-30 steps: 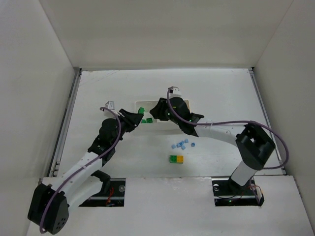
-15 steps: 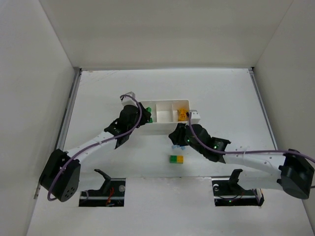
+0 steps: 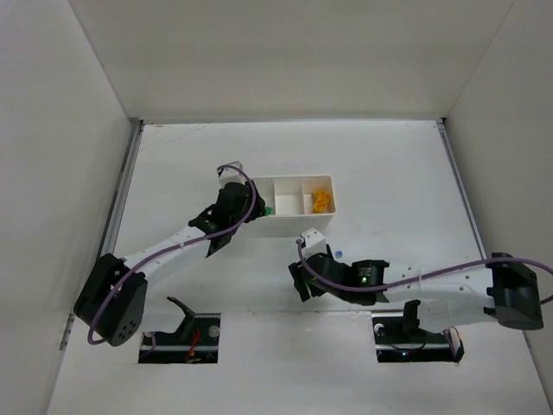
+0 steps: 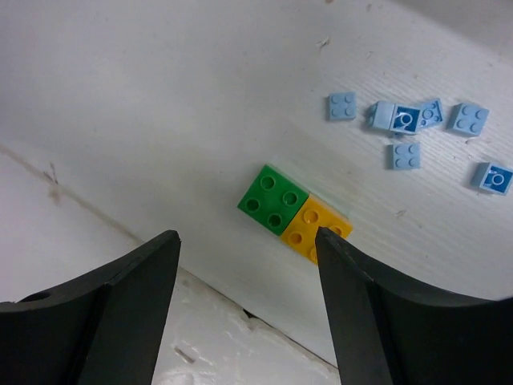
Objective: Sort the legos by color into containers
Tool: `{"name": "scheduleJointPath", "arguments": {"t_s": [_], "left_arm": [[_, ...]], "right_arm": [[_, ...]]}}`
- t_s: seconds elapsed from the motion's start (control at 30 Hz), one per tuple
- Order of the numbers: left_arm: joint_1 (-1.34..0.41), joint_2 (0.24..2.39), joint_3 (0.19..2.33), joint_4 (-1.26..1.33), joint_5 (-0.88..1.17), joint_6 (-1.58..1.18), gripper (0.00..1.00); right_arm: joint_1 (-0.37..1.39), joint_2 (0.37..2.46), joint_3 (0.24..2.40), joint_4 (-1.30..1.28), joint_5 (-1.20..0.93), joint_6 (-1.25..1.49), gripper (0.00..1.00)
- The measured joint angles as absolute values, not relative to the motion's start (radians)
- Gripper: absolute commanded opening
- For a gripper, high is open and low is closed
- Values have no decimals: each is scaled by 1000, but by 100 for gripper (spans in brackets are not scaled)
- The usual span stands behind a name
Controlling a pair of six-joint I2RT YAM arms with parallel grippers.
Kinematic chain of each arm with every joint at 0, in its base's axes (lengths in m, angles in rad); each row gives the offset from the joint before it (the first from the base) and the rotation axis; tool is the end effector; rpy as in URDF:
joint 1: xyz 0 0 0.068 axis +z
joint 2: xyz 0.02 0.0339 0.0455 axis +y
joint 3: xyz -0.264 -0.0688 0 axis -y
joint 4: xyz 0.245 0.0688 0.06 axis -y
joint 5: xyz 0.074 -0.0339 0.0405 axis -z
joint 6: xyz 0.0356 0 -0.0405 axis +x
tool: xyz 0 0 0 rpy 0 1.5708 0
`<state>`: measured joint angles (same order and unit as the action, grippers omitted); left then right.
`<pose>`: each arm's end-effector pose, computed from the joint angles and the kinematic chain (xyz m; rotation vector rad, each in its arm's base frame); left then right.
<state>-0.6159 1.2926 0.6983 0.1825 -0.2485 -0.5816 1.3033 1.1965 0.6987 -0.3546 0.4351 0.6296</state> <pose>0.2365 -0.1566 0.2364 -0.1293 2.0041 -0.5318 0.0772 0.2249 0.2149 -0.5939 2.2873 0.4318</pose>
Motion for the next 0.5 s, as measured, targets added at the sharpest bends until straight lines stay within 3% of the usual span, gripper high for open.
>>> {"name": "scheduleJointPath", "arguments": {"t_s": [0.27,0.5], "left_arm": [[-618,1227,696,176,-249,-580,46],[-622,1110,643,196,-247,-591,46]], "right_arm": [[1316,1301,748,-398,434,506,81],[1302,1396,779,-398,388,402,80]]}}
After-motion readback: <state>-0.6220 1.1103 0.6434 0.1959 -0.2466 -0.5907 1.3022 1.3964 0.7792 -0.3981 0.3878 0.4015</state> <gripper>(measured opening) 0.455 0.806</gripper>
